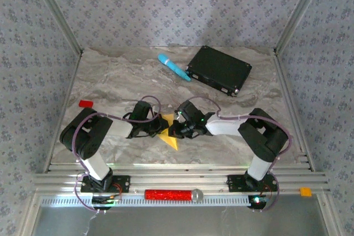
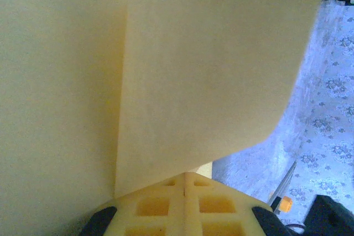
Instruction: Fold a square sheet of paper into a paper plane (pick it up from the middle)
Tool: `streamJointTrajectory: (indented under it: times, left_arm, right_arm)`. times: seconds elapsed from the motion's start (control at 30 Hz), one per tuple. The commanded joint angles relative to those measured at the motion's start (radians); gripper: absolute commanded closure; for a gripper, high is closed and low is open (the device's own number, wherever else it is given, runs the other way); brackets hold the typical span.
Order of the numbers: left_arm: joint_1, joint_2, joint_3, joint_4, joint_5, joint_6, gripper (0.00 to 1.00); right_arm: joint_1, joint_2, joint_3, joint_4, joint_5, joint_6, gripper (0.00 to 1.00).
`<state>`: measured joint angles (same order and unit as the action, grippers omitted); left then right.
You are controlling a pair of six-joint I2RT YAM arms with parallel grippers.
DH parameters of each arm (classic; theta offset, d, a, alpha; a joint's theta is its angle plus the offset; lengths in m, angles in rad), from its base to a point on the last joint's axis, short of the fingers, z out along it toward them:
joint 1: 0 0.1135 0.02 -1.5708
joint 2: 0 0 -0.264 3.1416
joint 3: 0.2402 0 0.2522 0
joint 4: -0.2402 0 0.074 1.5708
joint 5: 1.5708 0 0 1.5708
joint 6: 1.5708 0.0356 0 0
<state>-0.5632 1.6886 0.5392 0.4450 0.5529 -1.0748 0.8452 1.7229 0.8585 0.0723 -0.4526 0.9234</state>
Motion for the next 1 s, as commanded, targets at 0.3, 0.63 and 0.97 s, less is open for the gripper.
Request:
streamJointTrajectory:
  times: [0.3,0.63,0.97]
  left_arm:
    - [0.008,0.009,0.003,-0.071,-0.044,-0.006,0.97]
    - [0.003,-0.126,0.027,-0.138,-0.011,0.052,0.95]
    - [-0.07,-0.143,0.019,-0.205,-0.03,0.055,0.96]
  right_arm:
    - [-0.004,0.125,-0.138,0.096,0.014,0.059,1.0]
    - [-0.019,0.073,-0.219,0.08,-0.055,0.061,1.0]
    - [-0.032,0.071,-0.227,0.09,-0.056,0.06,1.0]
